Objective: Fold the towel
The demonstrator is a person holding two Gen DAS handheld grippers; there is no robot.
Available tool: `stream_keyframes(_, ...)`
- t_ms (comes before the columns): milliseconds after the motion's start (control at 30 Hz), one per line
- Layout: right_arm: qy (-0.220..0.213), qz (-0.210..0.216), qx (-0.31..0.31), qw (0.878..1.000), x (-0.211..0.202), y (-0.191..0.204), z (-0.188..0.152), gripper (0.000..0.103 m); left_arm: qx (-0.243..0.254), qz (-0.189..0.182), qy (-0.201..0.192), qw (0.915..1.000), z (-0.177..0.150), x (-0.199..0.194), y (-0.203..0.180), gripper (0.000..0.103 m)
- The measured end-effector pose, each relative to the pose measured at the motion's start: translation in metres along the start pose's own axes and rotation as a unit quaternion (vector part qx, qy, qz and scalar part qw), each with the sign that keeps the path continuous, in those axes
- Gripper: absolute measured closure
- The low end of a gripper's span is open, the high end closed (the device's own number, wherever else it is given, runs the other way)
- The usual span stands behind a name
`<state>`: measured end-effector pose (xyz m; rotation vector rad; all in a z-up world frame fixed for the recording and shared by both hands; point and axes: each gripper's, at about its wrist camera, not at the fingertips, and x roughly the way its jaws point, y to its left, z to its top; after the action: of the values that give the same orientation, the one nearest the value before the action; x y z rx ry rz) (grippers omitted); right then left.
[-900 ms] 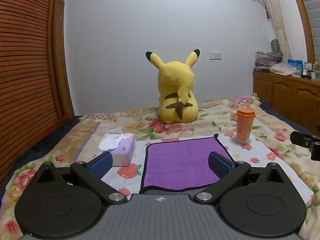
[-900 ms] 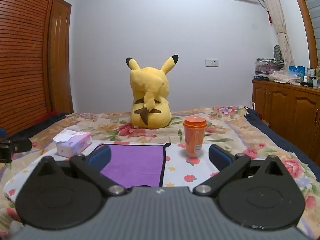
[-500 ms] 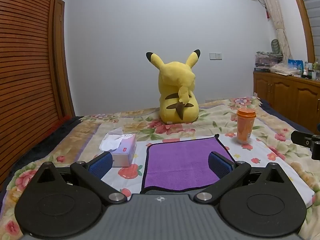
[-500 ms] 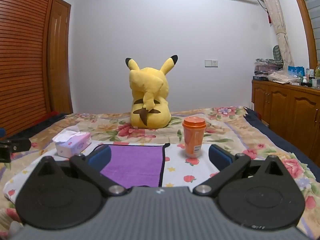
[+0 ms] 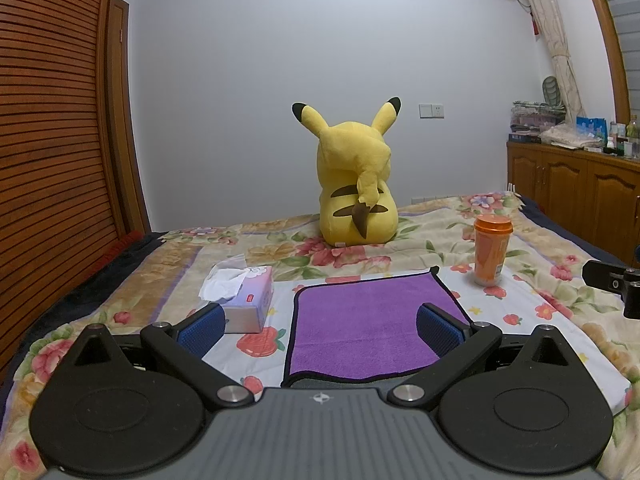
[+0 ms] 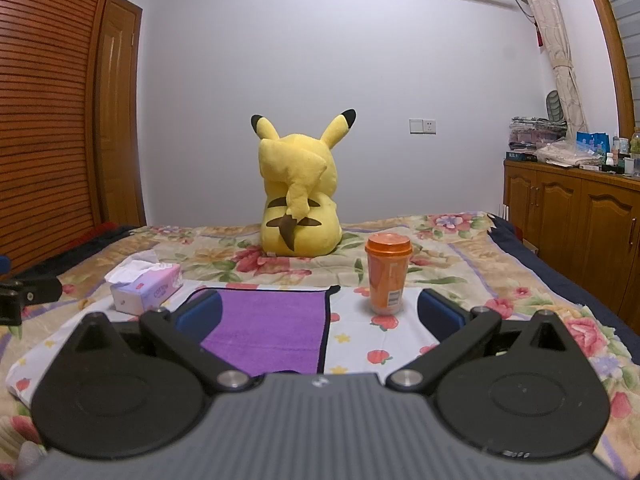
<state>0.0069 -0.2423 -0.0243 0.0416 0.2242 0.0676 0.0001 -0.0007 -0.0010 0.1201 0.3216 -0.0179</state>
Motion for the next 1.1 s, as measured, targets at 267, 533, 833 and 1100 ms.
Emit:
stream_keyframes(267, 0.000, 0.000, 0.000, 1.000, 0.000, 0.000, 0.000, 0.000, 0.000, 0.000, 0.001, 1.0000, 0.000, 0.000, 0.000, 0.000)
stream_keyframes(533, 0.001, 0.000, 0.000, 1.000, 0.001, 0.001, 0.000, 0.000, 0.001, 0.000, 0.001, 1.0000, 0.000, 0.001, 0.000, 0.000)
stream_keyframes(833, 0.001, 0.000, 0.001, 1.000, -0.002, 0.000, 0.003, 0.000, 0.000, -0.003, 0.002, 1.0000, -0.001, 0.000, 0.006, 0.000)
stream_keyframes(1100, 0.001, 0.000, 0.000, 1.000, 0.000, 0.000, 0.000, 0.000, 0.001, -0.003, 0.002, 1.0000, -0.004, 0.000, 0.008, 0.000)
